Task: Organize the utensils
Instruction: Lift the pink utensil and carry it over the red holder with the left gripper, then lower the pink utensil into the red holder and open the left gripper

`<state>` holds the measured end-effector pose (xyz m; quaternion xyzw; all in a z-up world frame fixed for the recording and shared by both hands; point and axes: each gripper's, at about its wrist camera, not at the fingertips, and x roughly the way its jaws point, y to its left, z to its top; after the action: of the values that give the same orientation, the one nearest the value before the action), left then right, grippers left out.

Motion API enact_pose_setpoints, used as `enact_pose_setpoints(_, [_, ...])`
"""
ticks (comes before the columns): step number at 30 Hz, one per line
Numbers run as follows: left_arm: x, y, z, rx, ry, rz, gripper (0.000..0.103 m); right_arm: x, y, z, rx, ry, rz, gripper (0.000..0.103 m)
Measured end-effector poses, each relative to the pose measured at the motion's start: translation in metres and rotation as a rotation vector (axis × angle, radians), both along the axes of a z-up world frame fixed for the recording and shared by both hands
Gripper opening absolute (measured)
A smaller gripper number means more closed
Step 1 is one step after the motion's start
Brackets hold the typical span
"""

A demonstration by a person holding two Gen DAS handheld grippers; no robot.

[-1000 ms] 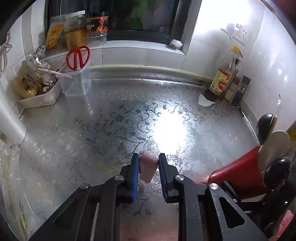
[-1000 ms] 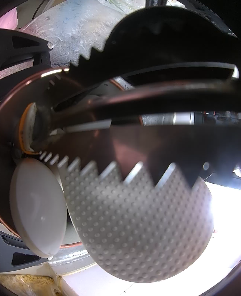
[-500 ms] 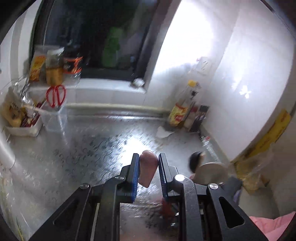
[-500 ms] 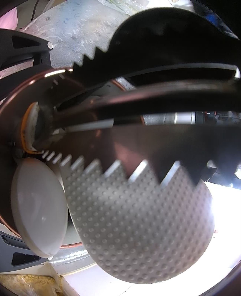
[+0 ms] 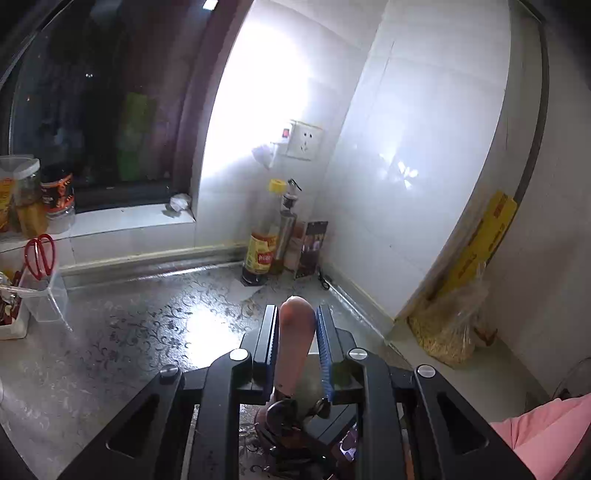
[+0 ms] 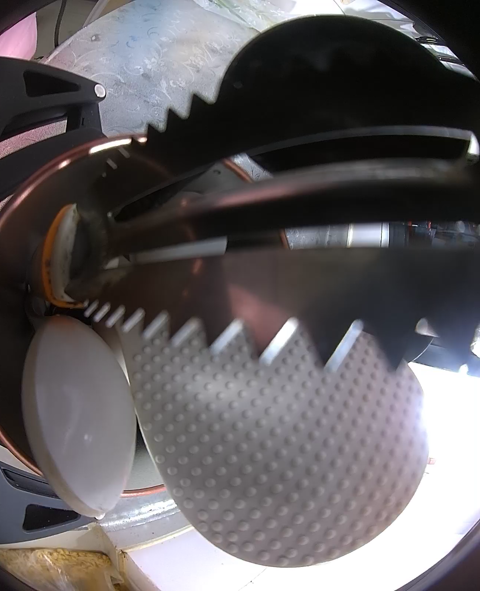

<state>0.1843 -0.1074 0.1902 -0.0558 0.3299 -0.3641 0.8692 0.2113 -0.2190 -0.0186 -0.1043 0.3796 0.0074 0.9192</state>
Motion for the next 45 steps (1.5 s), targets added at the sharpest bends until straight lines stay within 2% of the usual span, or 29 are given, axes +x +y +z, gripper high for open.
enact_pose_setpoints(12, [0.01, -0.018, -0.036, 0.058, 0.105, -0.017, 0.017, 0.0, 0.001, -0.003, -0.004, 0.001, 0.001, 0.096])
enact_pose_setpoints(26, [0.019, -0.02, -0.059, 0.09, 0.197, 0.002, 0.017, 0.0, 0.006, -0.008, -0.009, 0.002, 0.006, 0.096])
enact_pose_setpoints(31, [0.024, -0.012, -0.063, 0.092, 0.227, 0.039, 0.018, 0.001, 0.005, -0.007, -0.009, 0.002, 0.006, 0.096])
enact_pose_setpoints(36, [0.036, 0.013, -0.072, 0.111, 0.271, 0.148, 0.04, 0.0, 0.006, -0.01, -0.008, -0.002, 0.01, 0.095])
enact_pose_setpoints(41, [0.042, 0.039, -0.092, 0.167, 0.327, 0.26, 0.055, 0.001, 0.005, -0.01, -0.006, -0.004, 0.005, 0.095])
enact_pose_setpoints(45, [0.043, 0.056, -0.11, 0.197, 0.381, 0.321, 0.06, 0.003, 0.001, -0.004, -0.004, -0.004, -0.001, 0.095])
